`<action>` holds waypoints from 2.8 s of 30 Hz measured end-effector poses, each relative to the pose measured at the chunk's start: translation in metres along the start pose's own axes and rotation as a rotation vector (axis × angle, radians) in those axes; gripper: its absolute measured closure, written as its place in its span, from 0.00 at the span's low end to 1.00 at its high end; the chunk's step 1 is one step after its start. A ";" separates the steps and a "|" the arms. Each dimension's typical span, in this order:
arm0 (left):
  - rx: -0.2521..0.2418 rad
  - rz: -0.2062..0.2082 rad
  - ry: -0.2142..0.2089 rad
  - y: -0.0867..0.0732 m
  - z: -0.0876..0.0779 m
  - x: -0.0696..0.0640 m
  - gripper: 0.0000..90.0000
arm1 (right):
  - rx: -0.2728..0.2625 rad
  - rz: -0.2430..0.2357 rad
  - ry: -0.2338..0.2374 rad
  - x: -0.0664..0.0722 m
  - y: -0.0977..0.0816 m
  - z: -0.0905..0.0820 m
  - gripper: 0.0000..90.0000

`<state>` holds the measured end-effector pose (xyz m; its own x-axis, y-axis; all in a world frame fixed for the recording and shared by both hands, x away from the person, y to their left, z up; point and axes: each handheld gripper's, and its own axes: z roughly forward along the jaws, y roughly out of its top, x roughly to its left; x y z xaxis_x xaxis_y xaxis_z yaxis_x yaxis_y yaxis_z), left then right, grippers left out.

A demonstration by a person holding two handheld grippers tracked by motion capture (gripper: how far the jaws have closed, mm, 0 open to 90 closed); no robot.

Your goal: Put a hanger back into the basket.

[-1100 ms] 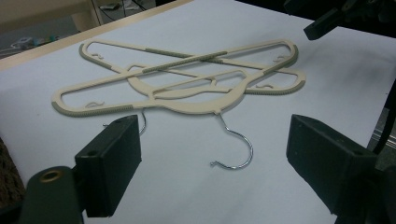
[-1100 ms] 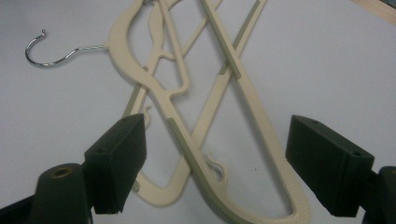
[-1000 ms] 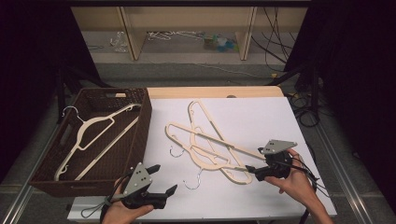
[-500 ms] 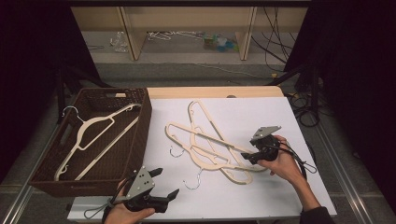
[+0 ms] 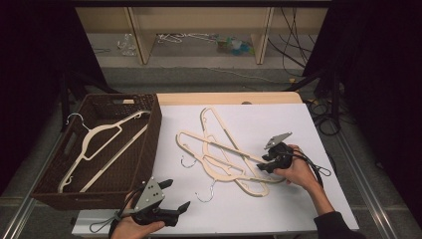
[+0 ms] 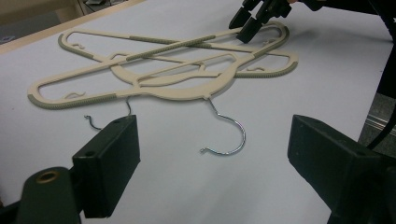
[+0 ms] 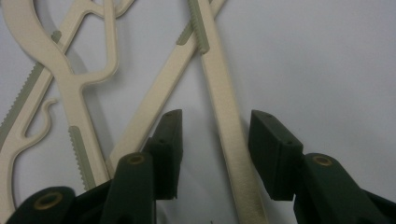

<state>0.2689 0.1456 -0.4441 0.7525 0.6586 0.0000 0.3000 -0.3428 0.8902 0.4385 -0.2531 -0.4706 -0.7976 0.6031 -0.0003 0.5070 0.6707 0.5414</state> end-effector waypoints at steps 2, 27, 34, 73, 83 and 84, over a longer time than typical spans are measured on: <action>0.002 0.008 -0.012 -0.001 0.001 0.001 0.19 | 0.003 -0.018 0.013 -0.001 0.000 -0.001 0.75; 0.038 0.080 0.019 -0.001 0.015 0.007 0.24 | 0.122 -0.202 -0.019 0.024 0.019 -0.028 0.89; 0.095 0.179 0.071 0.001 0.045 0.016 0.25 | 0.150 -0.215 -0.038 0.032 0.027 -0.051 0.89; 0.260 0.644 0.083 0.014 0.127 -0.001 0.32 | 0.150 -0.189 0.009 0.041 0.033 -0.077 0.89; 0.170 0.696 -0.080 0.021 0.115 0.000 0.57 | 0.160 -0.157 0.088 0.024 0.017 -0.061 0.89; 0.172 0.716 -0.103 0.022 0.114 0.000 0.59 | 0.163 -0.145 0.102 0.022 0.015 -0.059 0.89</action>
<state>0.3422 0.0619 -0.4767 0.8470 0.1713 0.5032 -0.2032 -0.7705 0.6042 0.4093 -0.2549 -0.4127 -0.8908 0.4539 0.0215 0.4240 0.8132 0.3987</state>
